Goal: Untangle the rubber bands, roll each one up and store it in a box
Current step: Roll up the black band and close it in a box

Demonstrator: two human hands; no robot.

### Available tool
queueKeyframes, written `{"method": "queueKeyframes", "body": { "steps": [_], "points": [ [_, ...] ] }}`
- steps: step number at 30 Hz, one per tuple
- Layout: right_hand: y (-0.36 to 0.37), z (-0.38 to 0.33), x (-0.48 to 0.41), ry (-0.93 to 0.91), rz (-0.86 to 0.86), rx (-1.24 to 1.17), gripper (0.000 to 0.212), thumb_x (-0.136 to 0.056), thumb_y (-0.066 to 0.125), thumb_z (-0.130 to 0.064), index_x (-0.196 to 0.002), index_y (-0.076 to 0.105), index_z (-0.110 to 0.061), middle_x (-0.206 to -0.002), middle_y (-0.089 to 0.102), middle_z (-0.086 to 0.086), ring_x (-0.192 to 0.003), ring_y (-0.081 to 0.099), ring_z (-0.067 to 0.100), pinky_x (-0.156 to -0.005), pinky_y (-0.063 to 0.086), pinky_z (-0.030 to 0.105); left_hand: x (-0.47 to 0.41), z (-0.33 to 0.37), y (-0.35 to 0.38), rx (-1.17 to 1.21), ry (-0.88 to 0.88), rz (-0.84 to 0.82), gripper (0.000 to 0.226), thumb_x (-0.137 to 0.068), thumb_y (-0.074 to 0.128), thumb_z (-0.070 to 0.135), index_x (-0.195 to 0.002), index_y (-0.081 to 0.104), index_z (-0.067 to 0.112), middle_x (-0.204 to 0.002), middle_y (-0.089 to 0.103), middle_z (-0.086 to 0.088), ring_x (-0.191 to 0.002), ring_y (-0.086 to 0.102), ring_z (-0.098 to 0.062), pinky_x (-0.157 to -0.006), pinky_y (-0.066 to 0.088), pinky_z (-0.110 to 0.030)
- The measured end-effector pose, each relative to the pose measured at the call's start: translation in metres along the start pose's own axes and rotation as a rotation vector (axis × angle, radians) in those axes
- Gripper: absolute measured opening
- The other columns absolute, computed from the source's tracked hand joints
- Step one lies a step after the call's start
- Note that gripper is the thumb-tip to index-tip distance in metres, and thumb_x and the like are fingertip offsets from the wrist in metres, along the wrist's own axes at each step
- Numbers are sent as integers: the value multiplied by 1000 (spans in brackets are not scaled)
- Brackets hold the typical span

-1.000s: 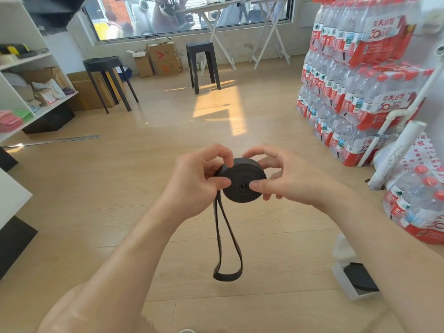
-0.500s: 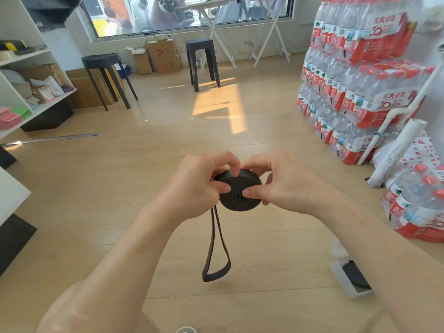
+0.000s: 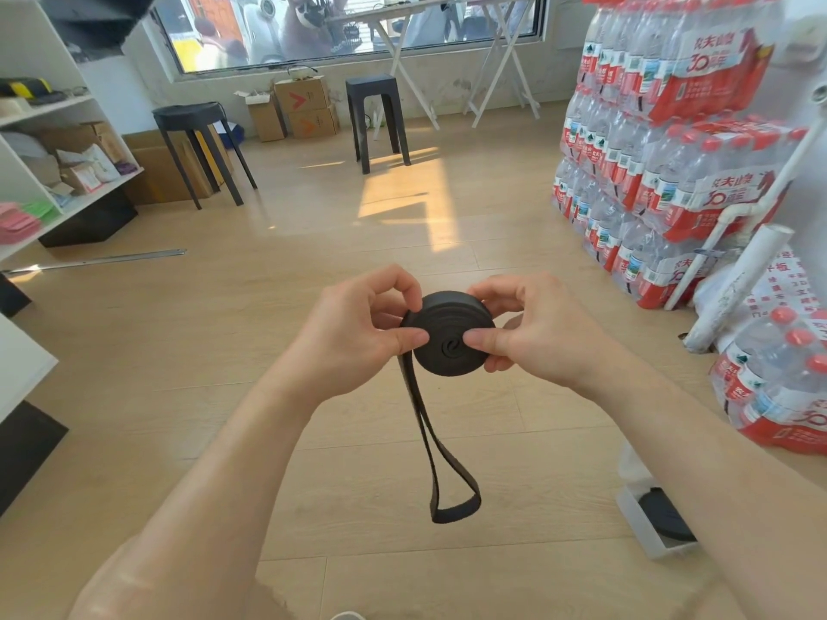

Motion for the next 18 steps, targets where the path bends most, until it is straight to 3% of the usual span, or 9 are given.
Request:
{"method": "queueKeyframes", "body": {
  "steps": [2, 8, 13, 18],
  "points": [
    [1, 1, -1, 13, 9, -31, 35, -81, 74, -1, -87, 63, -33, -93, 69, 2, -53, 67, 22, -51, 51, 24, 0, 0, 2, -11, 7, 50, 28, -79, 71, -1, -81, 53, 20, -87, 73, -1, -78, 70, -10, -71, 55, -24],
    [2, 5, -3, 46, 31, -118, 29, -80, 74, 0, -104, 68, -16, -90, 71, 3, -54, 68, 25, -51, 51, 25, 1, 2, 8, -38, 56, 249, 42, -76, 70, -6, -74, 52, 32, -84, 71, -5, -79, 69, -13, -76, 58, -37],
    [1, 6, -2, 58, 51, -133, 27, -82, 72, 1, -104, 68, -15, -89, 71, 5, -53, 66, 26, -49, 51, 25, -1, -3, 8, 62, -23, 222, 27, -75, 76, 2, -74, 57, 21, -75, 72, -2, -73, 70, -13, -74, 58, -44],
    [-1, 6, -3, 90, 86, -261, 25, -84, 69, 3, -100, 65, -16, -89, 70, 8, -49, 65, 21, -48, 53, 23, 0, 2, 6, 131, -28, 103, 24, -81, 73, 8, -87, 51, 15, -85, 74, -4, -76, 71, -18, -72, 55, -34]
  ]
}}
Point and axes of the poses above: each hand's wrist, its own x-axis away from the middle knuckle, its own y-axis out of the palm, z = x × y, the point moved 2 cm from there along -x, towards the middle knuckle
